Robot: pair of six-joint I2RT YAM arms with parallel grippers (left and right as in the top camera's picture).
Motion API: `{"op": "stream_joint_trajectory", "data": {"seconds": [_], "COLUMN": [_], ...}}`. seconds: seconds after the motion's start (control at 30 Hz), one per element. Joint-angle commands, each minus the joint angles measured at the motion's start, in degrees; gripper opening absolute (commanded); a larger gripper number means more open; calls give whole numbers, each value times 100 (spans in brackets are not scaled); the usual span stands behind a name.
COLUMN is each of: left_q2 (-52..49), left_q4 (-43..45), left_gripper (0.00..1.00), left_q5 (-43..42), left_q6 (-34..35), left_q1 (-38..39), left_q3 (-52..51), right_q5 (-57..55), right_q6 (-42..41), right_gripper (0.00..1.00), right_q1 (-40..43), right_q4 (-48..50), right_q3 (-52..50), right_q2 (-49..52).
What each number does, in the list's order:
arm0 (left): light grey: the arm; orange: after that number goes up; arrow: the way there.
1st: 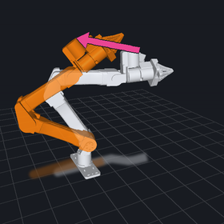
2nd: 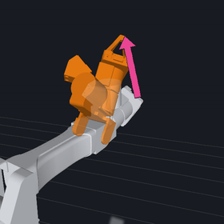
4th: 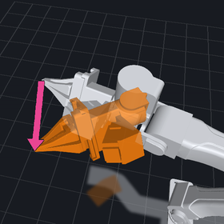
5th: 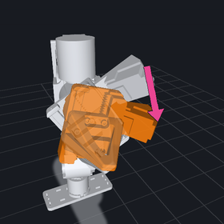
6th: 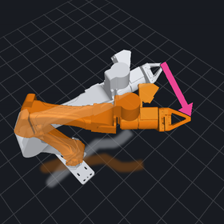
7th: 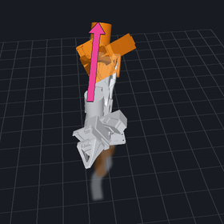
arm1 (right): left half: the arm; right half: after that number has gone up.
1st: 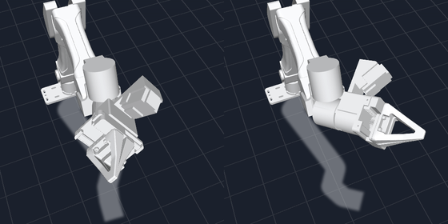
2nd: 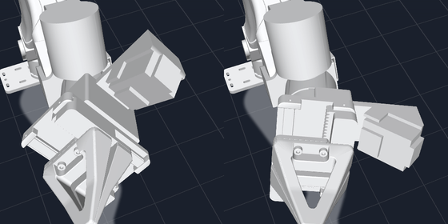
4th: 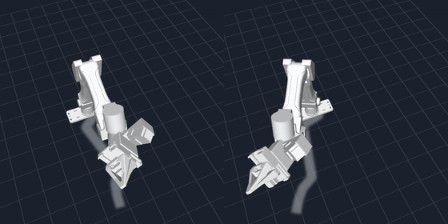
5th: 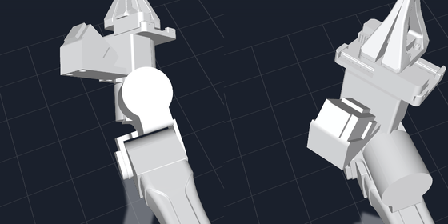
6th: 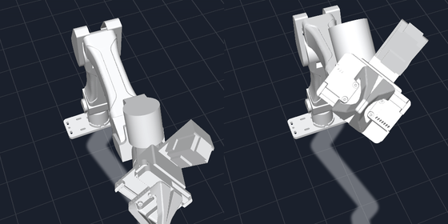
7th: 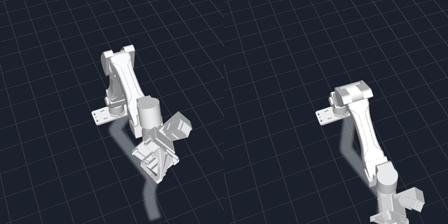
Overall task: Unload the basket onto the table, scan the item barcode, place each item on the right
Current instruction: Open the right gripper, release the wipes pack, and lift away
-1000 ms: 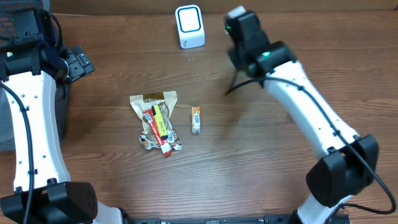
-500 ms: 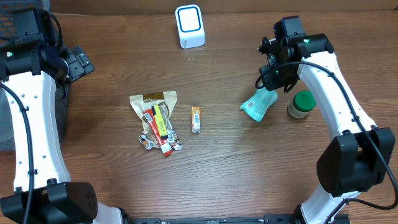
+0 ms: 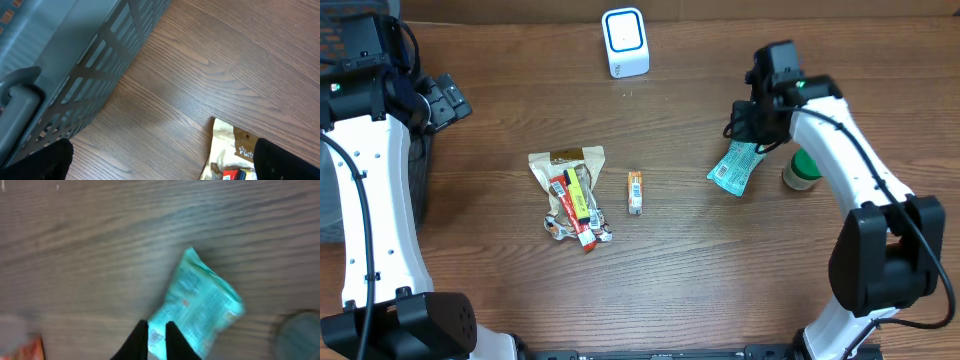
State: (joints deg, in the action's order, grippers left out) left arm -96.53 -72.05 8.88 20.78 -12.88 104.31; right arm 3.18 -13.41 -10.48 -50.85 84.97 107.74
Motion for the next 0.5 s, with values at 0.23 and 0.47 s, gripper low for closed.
{"op": "stream_joint_trajectory", "data": {"seconds": [0.23, 0.47], "left_q2": [105, 105], "left_q4": [9, 9], "left_gripper": [100, 100], "left_q5": [66, 66], "left_q6": [-66, -66], "left_q1": [-7, -7], "left_q3": [116, 116], "right_q5": [-446, -614], "right_q6": [-1200, -2247], "right_gripper": [7, 7], "right_q1": [-769, -785], "right_q4": [2048, 1926], "right_q3": [-1388, -1416], "right_q2": [-26, -26]}}
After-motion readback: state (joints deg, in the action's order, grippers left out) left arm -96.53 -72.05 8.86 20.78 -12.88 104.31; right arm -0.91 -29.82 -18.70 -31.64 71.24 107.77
